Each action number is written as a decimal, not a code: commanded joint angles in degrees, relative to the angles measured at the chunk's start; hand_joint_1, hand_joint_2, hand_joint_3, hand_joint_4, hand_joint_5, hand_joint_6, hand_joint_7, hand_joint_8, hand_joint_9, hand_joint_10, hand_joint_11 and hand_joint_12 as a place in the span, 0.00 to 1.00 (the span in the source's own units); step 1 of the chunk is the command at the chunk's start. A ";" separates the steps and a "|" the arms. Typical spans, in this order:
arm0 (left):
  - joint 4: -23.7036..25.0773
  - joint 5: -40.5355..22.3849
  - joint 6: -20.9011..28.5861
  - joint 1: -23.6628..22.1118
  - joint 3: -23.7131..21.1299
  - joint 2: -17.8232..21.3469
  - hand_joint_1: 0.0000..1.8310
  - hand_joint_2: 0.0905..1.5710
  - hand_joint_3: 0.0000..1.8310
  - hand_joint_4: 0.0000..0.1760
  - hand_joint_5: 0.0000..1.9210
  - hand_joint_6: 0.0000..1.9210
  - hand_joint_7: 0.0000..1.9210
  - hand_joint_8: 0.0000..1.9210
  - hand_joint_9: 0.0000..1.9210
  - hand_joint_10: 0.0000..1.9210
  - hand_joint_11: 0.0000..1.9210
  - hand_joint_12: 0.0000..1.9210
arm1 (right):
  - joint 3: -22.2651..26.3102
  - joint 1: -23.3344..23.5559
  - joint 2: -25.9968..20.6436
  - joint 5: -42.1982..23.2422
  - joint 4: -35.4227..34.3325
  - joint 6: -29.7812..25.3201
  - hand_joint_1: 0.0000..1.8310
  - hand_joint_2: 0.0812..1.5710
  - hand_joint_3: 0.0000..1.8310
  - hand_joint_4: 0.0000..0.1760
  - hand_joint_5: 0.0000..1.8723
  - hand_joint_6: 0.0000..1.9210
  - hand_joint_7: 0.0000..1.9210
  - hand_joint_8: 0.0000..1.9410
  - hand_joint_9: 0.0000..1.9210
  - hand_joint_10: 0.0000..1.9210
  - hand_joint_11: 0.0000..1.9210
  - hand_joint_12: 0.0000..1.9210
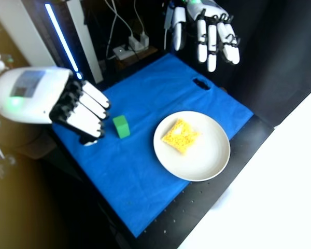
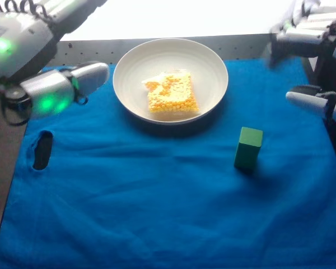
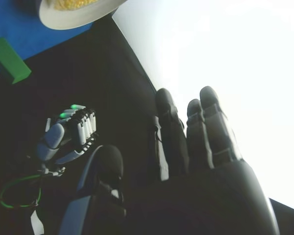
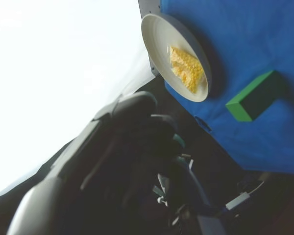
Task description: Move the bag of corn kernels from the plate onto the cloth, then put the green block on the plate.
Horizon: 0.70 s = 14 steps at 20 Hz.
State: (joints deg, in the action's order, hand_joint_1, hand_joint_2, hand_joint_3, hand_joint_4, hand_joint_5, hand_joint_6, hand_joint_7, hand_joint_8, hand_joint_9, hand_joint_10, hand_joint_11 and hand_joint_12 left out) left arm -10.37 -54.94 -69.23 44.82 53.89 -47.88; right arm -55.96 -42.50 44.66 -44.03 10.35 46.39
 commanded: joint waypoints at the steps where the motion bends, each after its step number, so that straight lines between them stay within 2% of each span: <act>1: 0.76 -5.64 0.14 -0.83 0.15 -0.12 0.10 0.89 0.00 0.06 0.00 0.00 0.00 0.00 0.00 0.00 0.00 0.03 | -0.08 0.62 0.00 -6.81 -1.42 0.00 0.21 0.84 0.02 0.00 0.00 0.00 0.00 0.00 0.00 0.00 0.00 0.00; 2: 0.65 -5.40 0.14 -0.81 0.15 -0.12 0.09 0.87 0.00 0.12 0.00 0.00 0.00 0.00 0.00 0.00 0.00 0.01 | -0.01 0.58 0.06 -6.63 -1.42 0.00 0.18 0.83 0.01 0.00 0.00 0.00 0.00 0.00 0.00 0.00 0.00 0.00; 3: 0.63 -5.05 0.14 -0.81 0.21 -0.27 0.09 0.85 0.00 0.33 0.00 0.00 0.00 0.00 0.00 0.00 0.00 0.00 | 0.04 0.25 0.06 -6.57 -1.50 0.00 0.17 0.82 0.00 0.00 0.00 0.00 0.00 0.00 0.00 0.00 0.00 0.00; 6: 0.07 -1.65 0.14 -2.13 1.91 -1.84 0.08 0.82 0.00 0.37 0.00 0.00 0.00 0.00 0.00 0.00 0.00 0.00 | 0.20 -1.16 0.05 -6.58 -2.37 0.00 0.19 0.80 0.00 0.00 0.00 0.00 0.00 0.00 0.00 0.00 0.00 0.00; 7: 0.08 1.98 0.14 -4.20 3.63 -3.39 0.12 0.82 0.00 0.42 0.00 0.00 0.00 0.00 0.00 0.00 0.00 0.00 | 0.28 -1.74 0.04 -6.60 -2.85 0.00 0.20 0.80 0.00 0.00 0.00 0.00 0.00 0.00 0.00 0.00 0.00 0.00; 8: 0.24 4.19 0.14 -5.71 4.83 -4.51 0.14 0.81 0.00 0.35 0.00 0.00 0.00 0.00 0.00 0.00 0.00 0.00 | 0.29 -2.05 0.04 -6.60 -3.08 0.00 0.18 0.80 0.00 0.00 0.00 0.00 0.00 0.00 0.00 0.00 0.00 0.00; 10: 1.88 11.27 0.13 -10.46 8.27 -8.24 0.20 0.80 0.00 0.46 0.00 0.00 0.00 0.00 0.00 0.00 0.00 0.00 | 0.33 -3.04 0.05 -6.61 -3.59 0.00 0.20 0.80 0.00 0.00 0.00 0.00 0.00 0.00 0.00 0.00 0.00 0.00; 12: 2.95 18.11 -0.01 -13.75 11.86 -12.47 0.22 0.78 0.00 0.44 0.00 0.00 0.00 0.00 0.00 0.00 0.00 0.00 | 0.34 -3.35 0.06 -6.61 -3.87 -0.01 0.22 0.80 0.00 0.00 0.00 0.00 0.00 0.00 0.00 0.00 0.00 0.00; 13: 2.96 22.07 -0.46 -15.22 14.15 -15.05 0.23 0.77 0.00 0.41 0.00 0.00 0.00 0.00 0.00 0.00 0.00 0.23 | 0.32 -3.35 0.07 -6.61 -4.07 -0.01 0.19 0.81 0.00 0.00 0.00 0.00 0.00 0.00 0.00 0.00 0.00 0.00; 14: 2.96 25.16 -0.74 -16.22 16.28 -17.33 0.27 0.76 0.00 0.33 0.00 0.00 0.00 0.00 0.00 0.00 0.00 0.38 | 0.29 -3.35 0.05 -6.61 -4.21 -0.01 0.20 0.81 0.00 0.00 0.00 0.00 0.00 0.00 0.00 0.00 0.00 0.00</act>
State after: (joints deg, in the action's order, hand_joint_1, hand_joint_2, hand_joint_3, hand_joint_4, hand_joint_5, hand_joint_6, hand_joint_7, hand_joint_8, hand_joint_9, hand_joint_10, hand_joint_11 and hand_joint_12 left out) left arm -7.22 -25.54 -69.71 29.34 70.76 -66.37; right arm -55.75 -46.39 44.64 -43.44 7.27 46.41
